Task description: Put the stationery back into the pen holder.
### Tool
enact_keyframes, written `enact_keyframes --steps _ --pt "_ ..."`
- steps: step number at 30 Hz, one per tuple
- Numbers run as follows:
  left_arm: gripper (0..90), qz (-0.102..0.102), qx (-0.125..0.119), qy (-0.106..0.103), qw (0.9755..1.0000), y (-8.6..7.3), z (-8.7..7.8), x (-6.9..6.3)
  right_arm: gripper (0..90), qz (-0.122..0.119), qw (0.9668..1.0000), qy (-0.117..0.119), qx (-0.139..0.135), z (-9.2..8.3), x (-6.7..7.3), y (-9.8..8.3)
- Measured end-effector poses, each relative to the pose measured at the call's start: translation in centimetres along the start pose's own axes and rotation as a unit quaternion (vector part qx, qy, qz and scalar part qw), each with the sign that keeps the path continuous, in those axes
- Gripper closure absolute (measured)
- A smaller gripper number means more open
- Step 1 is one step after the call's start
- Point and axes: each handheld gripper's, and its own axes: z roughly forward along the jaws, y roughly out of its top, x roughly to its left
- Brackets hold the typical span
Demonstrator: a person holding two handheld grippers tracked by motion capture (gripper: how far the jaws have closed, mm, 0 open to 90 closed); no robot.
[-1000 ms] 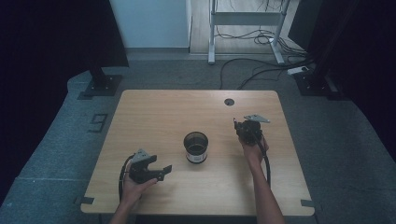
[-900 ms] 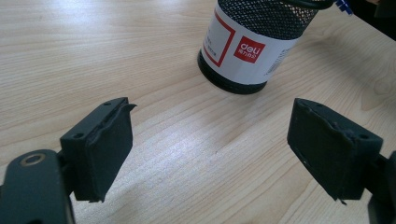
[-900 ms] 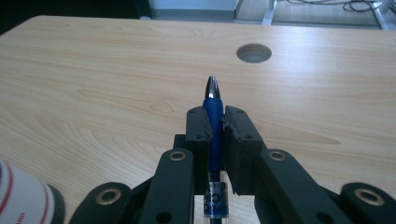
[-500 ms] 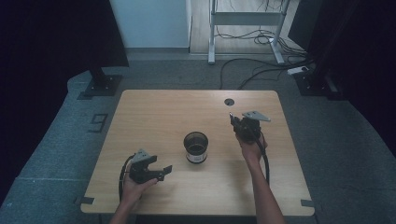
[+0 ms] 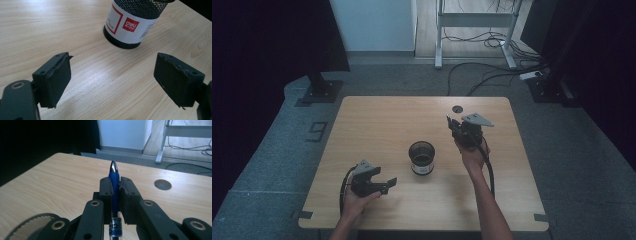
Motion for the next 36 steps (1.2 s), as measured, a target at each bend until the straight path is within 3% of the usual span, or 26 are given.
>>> enact_keyframes --steps 12,36 --pt "14.5 0.0 0.002 -0.007 1.0 0.0 0.0 -0.1 79.0 -0.011 0.9992 0.026 -0.029 0.6 2.9 1.7" --pt "14.5 -0.001 0.002 -0.018 0.9998 0.1 -0.1 -0.2 78.8 -0.044 0.9963 0.066 -0.033 3.8 8.3 2.9"
